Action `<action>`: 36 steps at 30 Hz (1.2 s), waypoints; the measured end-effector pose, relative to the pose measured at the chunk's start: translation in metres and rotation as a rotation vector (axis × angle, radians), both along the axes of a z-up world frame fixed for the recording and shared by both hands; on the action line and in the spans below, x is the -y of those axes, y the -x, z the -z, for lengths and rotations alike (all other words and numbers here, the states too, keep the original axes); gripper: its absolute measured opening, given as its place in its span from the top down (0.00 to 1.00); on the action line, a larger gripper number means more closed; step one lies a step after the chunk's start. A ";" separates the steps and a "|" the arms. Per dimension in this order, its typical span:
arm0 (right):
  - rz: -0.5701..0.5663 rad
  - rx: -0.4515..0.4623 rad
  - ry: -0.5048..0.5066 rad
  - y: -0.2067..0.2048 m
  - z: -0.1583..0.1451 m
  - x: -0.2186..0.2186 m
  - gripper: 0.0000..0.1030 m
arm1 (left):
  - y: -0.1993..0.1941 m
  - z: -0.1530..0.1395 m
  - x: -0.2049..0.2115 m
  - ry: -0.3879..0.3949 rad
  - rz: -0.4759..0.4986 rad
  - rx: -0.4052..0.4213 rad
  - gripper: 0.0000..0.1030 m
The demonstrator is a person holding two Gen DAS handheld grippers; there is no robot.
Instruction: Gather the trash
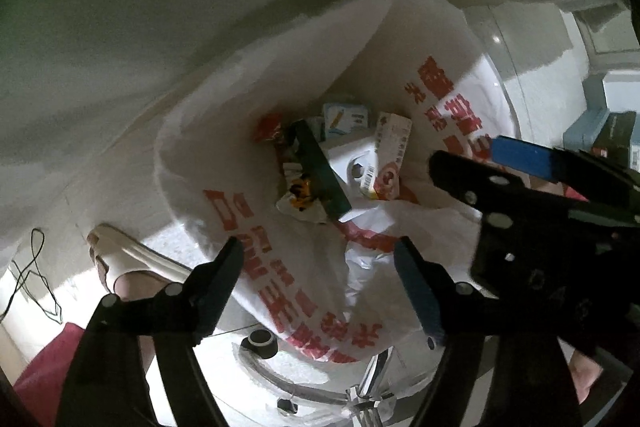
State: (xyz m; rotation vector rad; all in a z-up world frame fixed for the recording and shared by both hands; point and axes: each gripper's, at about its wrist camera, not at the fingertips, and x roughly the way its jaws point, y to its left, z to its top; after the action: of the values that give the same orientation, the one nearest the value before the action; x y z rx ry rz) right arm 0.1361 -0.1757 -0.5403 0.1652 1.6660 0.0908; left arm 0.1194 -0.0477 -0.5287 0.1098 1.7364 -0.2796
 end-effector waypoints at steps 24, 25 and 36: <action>0.007 0.328 0.150 0.078 -0.167 0.025 0.11 | 0.052 -0.149 -0.021 -0.082 -0.144 0.329 0.20; -0.007 0.345 0.158 0.083 -0.175 0.022 0.11 | 0.055 -0.157 -0.021 -0.082 -0.149 0.347 0.20; -0.053 0.551 0.142 0.122 -0.276 0.010 0.11 | 0.094 -0.251 -0.021 -0.128 -0.239 0.559 0.20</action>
State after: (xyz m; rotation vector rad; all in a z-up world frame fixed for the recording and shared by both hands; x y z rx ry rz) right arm 0.0139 -0.1860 -0.2643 -0.0144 1.1213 0.0512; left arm 0.0252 -0.0266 -0.2779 0.0640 1.1941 0.0410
